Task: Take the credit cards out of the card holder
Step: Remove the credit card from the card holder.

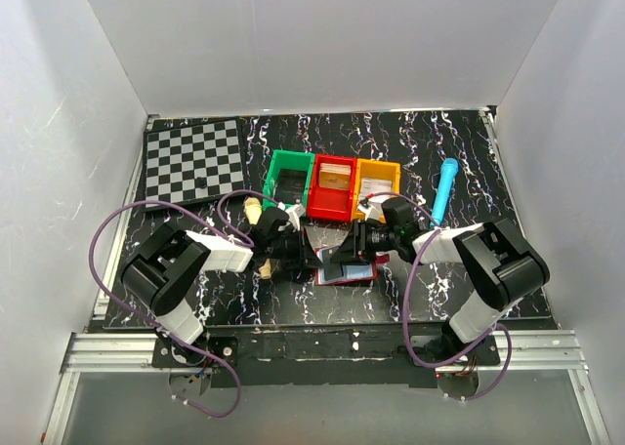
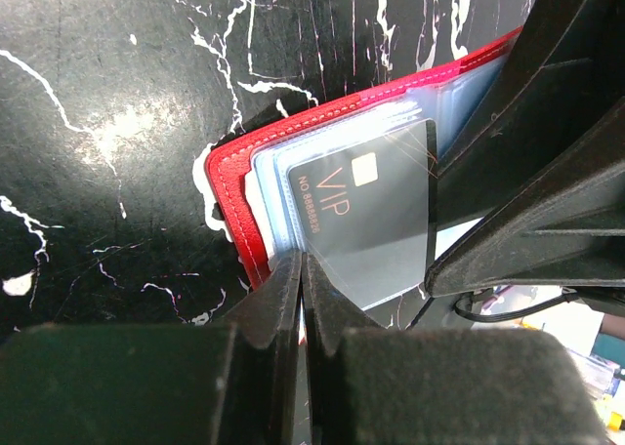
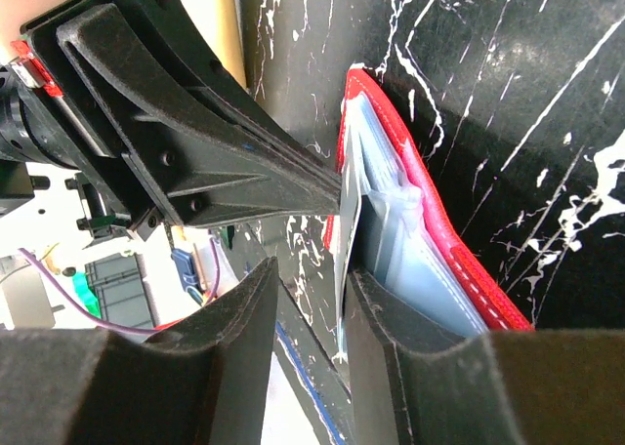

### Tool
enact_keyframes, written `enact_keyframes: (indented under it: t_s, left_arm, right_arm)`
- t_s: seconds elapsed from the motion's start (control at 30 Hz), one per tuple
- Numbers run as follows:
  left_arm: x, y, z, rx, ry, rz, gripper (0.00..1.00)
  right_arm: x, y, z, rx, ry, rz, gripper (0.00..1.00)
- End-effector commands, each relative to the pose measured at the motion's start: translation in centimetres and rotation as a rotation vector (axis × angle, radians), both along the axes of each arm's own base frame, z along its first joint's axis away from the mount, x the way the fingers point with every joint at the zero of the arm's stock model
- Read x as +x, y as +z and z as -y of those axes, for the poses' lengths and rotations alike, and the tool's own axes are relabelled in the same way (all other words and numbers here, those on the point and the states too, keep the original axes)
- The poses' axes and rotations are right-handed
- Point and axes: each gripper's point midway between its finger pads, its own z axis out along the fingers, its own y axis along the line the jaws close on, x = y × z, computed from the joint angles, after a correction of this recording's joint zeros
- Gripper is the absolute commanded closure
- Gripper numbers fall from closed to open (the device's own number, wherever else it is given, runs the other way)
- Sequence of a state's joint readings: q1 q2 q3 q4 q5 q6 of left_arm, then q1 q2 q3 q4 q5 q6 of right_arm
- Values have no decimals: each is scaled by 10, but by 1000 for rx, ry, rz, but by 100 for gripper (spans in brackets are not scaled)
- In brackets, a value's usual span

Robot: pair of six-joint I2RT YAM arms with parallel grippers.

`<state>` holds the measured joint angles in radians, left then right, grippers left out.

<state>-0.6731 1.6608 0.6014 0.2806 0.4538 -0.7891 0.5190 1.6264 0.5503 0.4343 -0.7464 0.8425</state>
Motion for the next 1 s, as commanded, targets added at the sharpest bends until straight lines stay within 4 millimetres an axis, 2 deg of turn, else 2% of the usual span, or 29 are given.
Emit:
enact_keyframes:
  t_s: [0.0, 0.2, 0.43, 0.97]
  left_arm:
    - [-8, -9, 0, 41, -28, -8, 100]
    - [-9, -9, 0, 43, -28, -6, 100]
    - [-10, -10, -4, 51, -13, -7, 100]
    - [-9, -18, -10, 100, 13, -30, 100]
  right_arm:
    - [5, 19, -16, 66, 46, 52, 59]
    - [1, 17, -18, 59, 70, 44, 59]
    - [-5, 17, -11, 27, 82, 57, 61]
    - [-3, 25, 2, 5, 62, 82, 64]
